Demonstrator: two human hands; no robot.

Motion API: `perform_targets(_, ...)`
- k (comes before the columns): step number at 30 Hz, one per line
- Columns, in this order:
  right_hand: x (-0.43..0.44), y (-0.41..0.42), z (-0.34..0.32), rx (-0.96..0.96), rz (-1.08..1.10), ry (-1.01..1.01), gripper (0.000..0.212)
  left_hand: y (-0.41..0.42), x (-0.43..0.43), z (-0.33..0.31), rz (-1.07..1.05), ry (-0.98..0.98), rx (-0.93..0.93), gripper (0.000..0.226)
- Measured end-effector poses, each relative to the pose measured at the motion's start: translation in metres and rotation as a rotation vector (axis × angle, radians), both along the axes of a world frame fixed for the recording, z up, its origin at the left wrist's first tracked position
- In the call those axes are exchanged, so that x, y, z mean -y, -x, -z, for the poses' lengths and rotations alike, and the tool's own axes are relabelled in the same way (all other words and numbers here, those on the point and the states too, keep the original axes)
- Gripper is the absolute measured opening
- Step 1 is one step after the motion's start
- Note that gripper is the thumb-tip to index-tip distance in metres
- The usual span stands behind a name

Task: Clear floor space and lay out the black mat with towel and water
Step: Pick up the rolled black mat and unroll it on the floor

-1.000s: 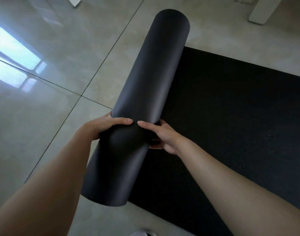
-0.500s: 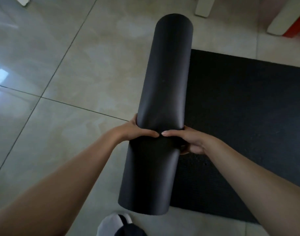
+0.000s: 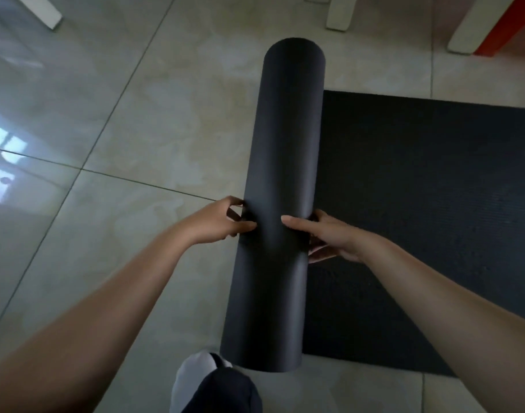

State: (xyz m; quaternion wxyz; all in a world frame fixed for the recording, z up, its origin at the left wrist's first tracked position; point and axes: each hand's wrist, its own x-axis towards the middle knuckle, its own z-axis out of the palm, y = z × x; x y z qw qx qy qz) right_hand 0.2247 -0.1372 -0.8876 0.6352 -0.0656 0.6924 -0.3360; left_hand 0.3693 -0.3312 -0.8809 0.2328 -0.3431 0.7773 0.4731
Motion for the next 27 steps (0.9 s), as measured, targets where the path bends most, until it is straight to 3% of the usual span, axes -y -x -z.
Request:
perform_targets(3,0.023,-0.012,0.001,-0.044,0.09,0.079,0.068,-0.016,0.012,-0.014,-0.198,-0.004,-0.117,0.049)
perform_targets(5,0.04,-0.018,-0.001,-0.014,0.128,0.127,0.042,-0.024,0.016,-0.016,-0.283,0.074,-0.176,0.062)
perform_targets(7,0.059,-0.027,-0.005,0.12,0.18,0.171,0.024,-0.032,0.017,-0.014,-0.245,0.242,-0.215,0.084)
perform_targets(9,0.077,-0.038,-0.006,0.23,0.293,0.195,0.015,-0.04,0.015,-0.011,-0.108,0.439,-0.237,0.086)
perform_targets(11,0.091,-0.046,-0.002,0.296,0.43,0.192,0.017,-0.044,0.017,-0.01,0.068,0.602,-0.275,0.067)
perform_targets(15,0.116,-0.066,0.01,0.503,0.633,0.189,0.043,-0.053,0.025,-0.005,0.274,0.784,-0.404,0.039)
perform_targets(18,0.127,-0.078,0.017,0.302,0.35,0.226,0.038,-0.061,0.016,0.002,0.487,0.943,-0.337,0.038)
perform_targets(20,0.125,-0.077,0.021,0.059,0.137,0.239,0.034,-0.072,0.02,0.008,0.482,1.021,-0.198,0.044)
perform_targets(23,0.111,-0.067,0.033,-0.288,-0.206,0.232,0.036,-0.091,0.038,0.013,0.333,1.079,0.007,0.068)
perform_targets(27,0.106,-0.066,0.047,-0.591,-0.513,0.21,0.048,-0.11,0.07,0.017,0.034,1.1,0.071,0.078)
